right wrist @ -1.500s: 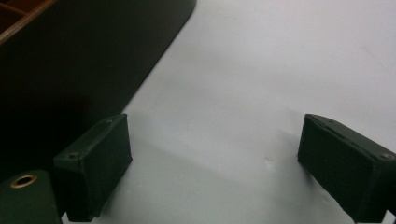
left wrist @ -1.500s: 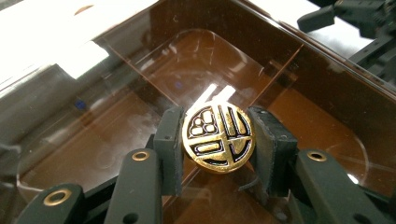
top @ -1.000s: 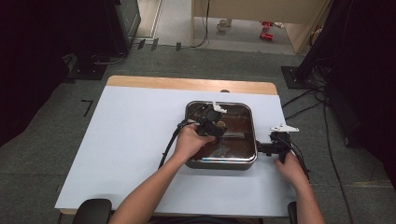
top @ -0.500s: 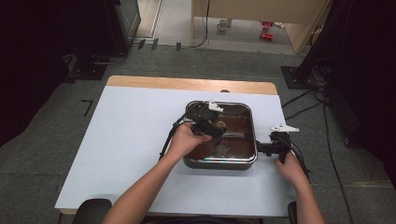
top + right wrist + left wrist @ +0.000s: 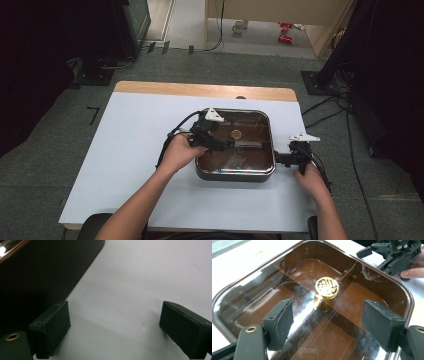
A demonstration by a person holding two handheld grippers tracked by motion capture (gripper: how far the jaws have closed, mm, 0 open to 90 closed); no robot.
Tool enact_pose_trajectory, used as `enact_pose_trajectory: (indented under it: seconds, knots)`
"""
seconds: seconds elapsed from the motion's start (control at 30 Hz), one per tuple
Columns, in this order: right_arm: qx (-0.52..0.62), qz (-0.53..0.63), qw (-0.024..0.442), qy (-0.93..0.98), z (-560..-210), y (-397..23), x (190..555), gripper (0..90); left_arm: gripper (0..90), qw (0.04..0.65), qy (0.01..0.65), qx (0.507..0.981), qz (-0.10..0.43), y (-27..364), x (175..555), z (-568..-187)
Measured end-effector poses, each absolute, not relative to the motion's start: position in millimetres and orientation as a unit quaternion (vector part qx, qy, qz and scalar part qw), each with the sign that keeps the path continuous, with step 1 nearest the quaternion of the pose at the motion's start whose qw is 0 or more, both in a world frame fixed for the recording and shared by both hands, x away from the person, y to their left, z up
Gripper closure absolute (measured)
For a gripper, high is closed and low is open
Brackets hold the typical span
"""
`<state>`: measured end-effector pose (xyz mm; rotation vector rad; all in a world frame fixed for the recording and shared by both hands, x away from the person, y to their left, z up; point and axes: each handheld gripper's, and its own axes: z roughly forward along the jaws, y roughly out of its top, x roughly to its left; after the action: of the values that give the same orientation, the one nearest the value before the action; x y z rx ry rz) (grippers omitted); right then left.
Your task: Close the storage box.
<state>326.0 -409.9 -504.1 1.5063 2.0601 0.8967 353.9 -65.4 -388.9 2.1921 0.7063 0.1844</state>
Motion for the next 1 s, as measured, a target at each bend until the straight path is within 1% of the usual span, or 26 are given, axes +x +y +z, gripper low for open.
enact_pose_trajectory:
  seconds: [0.4, 0.87, 1.0]
  knots:
    - [0.543, 0.324, 0.216, 0.743, -504, -410, 326, 9.1, 25.6, 0.411, 0.308, 0.853, 0.086, -24, 345, -389]
    - [0.544, 0.325, 0.217, 0.743, -504, -410, 326, 9.1, 25.4, 0.413, 0.334, 0.841, 0.106, 18, 331, -402]
    - [0.544, 0.325, 0.217, 0.743, -504, -410, 326, 9.1, 25.6, 0.423, 0.335, 0.834, 0.113, 30, 328, -408]
